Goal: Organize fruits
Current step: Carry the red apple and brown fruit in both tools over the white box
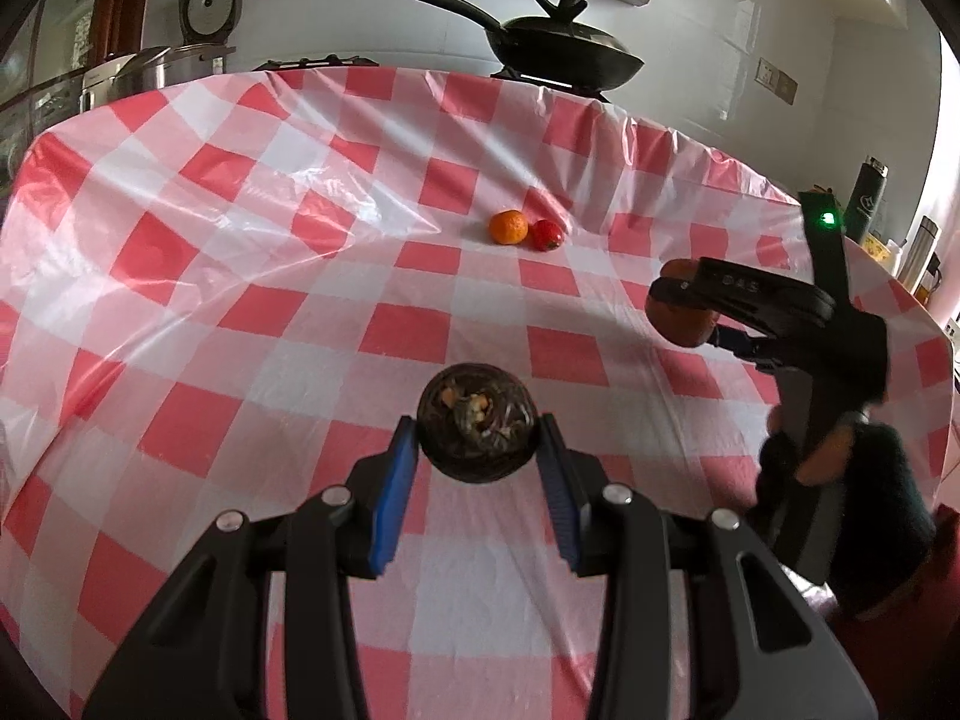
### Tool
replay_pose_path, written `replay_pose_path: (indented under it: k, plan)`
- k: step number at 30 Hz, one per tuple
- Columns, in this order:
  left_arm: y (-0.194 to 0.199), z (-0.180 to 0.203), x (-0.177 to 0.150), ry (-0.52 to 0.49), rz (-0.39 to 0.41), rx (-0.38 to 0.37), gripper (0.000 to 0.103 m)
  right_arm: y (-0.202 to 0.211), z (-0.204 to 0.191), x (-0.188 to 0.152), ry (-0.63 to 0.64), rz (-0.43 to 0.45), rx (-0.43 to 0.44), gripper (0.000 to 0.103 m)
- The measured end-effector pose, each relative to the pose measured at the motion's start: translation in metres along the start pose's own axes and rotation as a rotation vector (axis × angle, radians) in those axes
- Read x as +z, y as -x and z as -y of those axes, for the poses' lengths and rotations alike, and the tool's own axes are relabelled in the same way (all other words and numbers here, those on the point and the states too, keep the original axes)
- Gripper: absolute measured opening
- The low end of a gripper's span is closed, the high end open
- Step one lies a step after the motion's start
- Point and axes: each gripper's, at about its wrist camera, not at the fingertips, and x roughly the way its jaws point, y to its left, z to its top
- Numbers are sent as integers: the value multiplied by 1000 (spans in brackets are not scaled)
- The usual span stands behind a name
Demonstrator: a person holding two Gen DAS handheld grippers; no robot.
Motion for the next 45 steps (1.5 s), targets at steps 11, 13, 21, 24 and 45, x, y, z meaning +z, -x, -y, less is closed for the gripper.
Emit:
replay_pose_path:
  k: [11, 13, 21, 24, 45]
  plan:
    - [31, -36, -28, 42, -17, 71, 41, 32, -63, -59, 117, -69, 137, 66]
    - [38, -48, -35, 65, -26, 87, 41, 38, -76, -70, 143, -80, 164, 66]
    - [73, -87, -60, 111, -42, 175, 41, 58, -139, -126, 303, -138, 286, 66]
    - [88, -101, -69, 132, -45, 208, 41, 62, -161, -148, 359, -167, 320, 66]
    - [224, -207, -160, 375, -35, 461, 41, 119, -295, -322, 852, -336, 635, 66]
